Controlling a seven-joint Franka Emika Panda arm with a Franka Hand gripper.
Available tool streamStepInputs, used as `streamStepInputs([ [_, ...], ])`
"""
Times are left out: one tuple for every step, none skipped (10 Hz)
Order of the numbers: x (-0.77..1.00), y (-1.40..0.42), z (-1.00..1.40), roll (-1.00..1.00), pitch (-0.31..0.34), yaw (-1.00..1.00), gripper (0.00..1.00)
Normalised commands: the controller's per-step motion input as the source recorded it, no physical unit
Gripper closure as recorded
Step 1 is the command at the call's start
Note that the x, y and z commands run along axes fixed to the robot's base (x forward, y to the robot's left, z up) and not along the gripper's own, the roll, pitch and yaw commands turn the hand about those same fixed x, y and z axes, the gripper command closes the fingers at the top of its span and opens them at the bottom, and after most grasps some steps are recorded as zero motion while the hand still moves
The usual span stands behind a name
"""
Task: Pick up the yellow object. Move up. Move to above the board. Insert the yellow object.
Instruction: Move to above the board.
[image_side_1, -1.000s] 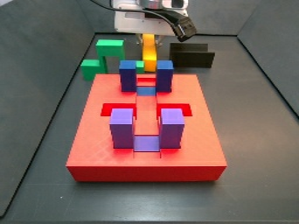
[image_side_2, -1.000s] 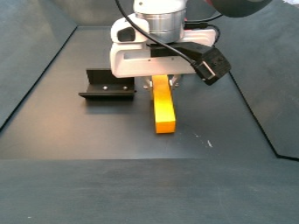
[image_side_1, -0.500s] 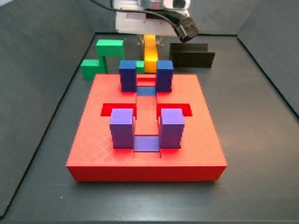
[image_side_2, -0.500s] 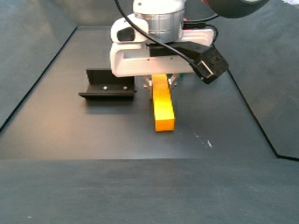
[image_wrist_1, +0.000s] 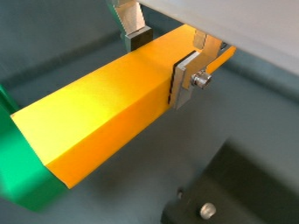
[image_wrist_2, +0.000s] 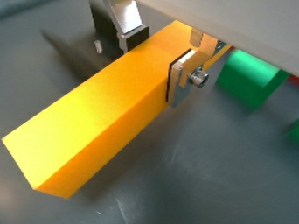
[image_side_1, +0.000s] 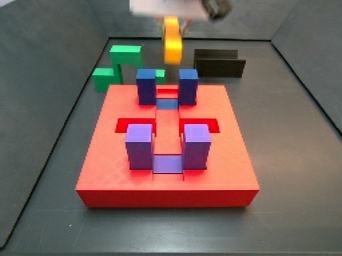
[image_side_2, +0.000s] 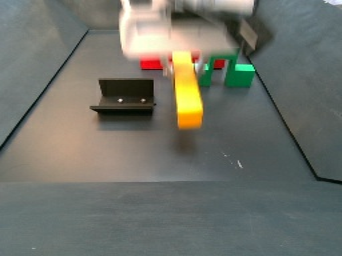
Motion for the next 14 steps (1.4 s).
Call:
streamStepInputs([
  [-0.03,0.00,1.40,0.02,0.015,0.00,1.00],
  [-0.01,-0.01,1.40,0.03,0.002,0.00,1.00],
  [0.00,0.00,1.40,0.03,0.015,0.00,1.00],
  [0.00,0.00,1.40,0.02,0.054,0.00,1.00],
  [0.00,0.00,1.40,0.02,0.053,0.00,1.00],
  [0.02,0.00,0.89,0.01,0.053,0.00,1.00],
  [0.03,0.00,0.63,0.01,0.053,0.00,1.00],
  [0.04,0.00,0.31,0.01,0.060,0.00,1.00],
  [-0.05,-1.40,0.20,-0.04,0.052,-0.22,1.00],
  [-0.06,-1.40,0.17,-0.03,0.041,-0.21,1.00],
  [-0.06,-1.40,0.18,0.00,0.005,-0.10,1.00],
  [-0.07,-1.40,0.18,-0.04,0.003,-0.06,1.00],
  [-0.06,-1.40,0.19,-0.01,0.015,-0.03,1.00],
  [-0.06,-1.40,0.19,0.00,0.022,-0.01,1.00],
])
